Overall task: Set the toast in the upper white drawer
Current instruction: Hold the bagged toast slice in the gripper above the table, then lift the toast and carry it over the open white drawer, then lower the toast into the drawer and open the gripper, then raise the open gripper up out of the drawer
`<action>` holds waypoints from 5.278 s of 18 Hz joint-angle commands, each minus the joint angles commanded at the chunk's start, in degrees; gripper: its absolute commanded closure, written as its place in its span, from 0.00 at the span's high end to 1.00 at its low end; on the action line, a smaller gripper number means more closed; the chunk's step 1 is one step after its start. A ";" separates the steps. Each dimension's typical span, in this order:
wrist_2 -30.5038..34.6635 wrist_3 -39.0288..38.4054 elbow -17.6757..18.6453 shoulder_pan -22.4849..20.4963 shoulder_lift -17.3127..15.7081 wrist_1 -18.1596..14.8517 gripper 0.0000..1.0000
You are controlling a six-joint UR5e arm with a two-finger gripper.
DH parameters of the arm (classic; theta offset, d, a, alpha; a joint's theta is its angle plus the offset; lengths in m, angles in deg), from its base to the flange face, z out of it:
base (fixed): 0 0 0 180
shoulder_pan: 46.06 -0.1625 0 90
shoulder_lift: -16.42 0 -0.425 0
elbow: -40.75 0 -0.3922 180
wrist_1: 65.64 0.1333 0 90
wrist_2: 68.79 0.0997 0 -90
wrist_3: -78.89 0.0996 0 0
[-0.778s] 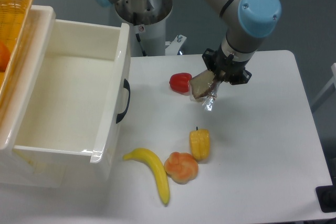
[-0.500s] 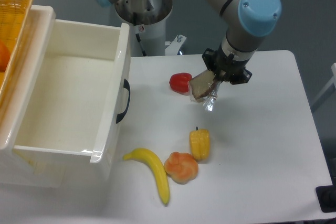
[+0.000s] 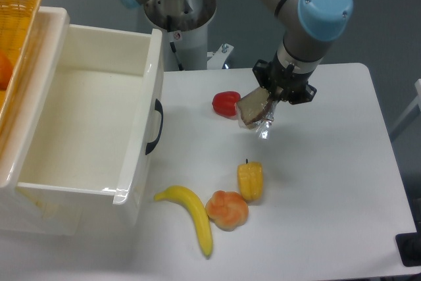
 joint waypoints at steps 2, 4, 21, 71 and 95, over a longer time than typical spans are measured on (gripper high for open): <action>-0.36 -1.07 -1.58 0.27 -1.67 -3.68 0.00; -0.36 -1.33 -3.25 0.27 -3.07 -7.63 0.00; -11.34 -1.95 -4.22 0.53 -14.76 -20.21 0.00; -18.20 -16.89 -2.03 23.03 -6.24 -11.52 0.58; -3.97 -13.73 -1.59 16.00 -8.35 1.22 1.00</action>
